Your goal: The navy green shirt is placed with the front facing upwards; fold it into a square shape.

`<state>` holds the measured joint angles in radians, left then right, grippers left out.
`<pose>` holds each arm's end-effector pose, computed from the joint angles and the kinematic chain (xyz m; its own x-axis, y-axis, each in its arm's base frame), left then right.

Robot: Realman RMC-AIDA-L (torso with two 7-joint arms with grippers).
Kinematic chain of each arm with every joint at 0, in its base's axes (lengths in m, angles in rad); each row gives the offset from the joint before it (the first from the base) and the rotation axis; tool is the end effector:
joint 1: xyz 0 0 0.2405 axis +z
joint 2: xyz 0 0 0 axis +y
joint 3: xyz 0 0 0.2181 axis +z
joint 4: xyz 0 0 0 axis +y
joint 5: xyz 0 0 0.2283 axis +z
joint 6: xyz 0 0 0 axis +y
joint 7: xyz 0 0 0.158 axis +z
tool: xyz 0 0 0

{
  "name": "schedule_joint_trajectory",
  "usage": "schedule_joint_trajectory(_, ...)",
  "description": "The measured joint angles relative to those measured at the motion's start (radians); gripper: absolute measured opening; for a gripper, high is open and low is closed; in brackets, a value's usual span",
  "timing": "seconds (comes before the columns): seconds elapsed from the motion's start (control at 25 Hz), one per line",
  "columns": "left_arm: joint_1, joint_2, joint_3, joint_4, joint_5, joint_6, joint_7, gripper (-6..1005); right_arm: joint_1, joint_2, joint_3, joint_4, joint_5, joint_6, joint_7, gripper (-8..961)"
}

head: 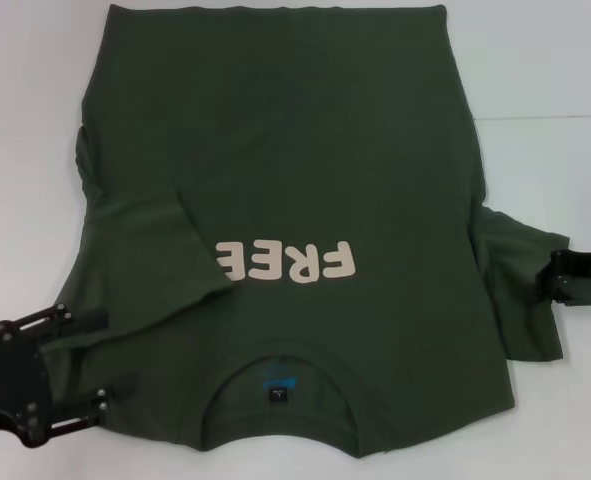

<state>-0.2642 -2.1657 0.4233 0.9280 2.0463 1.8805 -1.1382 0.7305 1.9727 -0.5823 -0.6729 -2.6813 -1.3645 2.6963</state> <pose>-0.2829 0.2467 0.0590 0.8074 0.1517 0.5702 0.3794 -0.8735 -0.3049 0.2925 0.3790 0.0485 -0.0005 -0.9537 -0.3008 -0.9704 0.0731 -0.2301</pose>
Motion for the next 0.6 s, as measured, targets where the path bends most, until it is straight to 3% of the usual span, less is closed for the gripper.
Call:
schedule_joint_trajectory(0.08,-0.002,0.001,0.000,0.000,0.000,0.000,0.000,783,0.000,-0.001,0.000,0.000,0.002,-0.004,-0.004,162)
schedule_joint_trajectory(0.32,-0.004,0.001,0.000,0.000,0.000,0.000,-0.005,784,0.002,-0.005,-0.001,-0.002,0.003,-0.017,-0.018,37)
schedule_joint_trajectory(0.6,-0.004,0.001,0.000,0.000,-0.004,0.000,-0.007,783,-0.018,-0.021,0.014,-0.077,0.028,-0.067,-0.032,38)
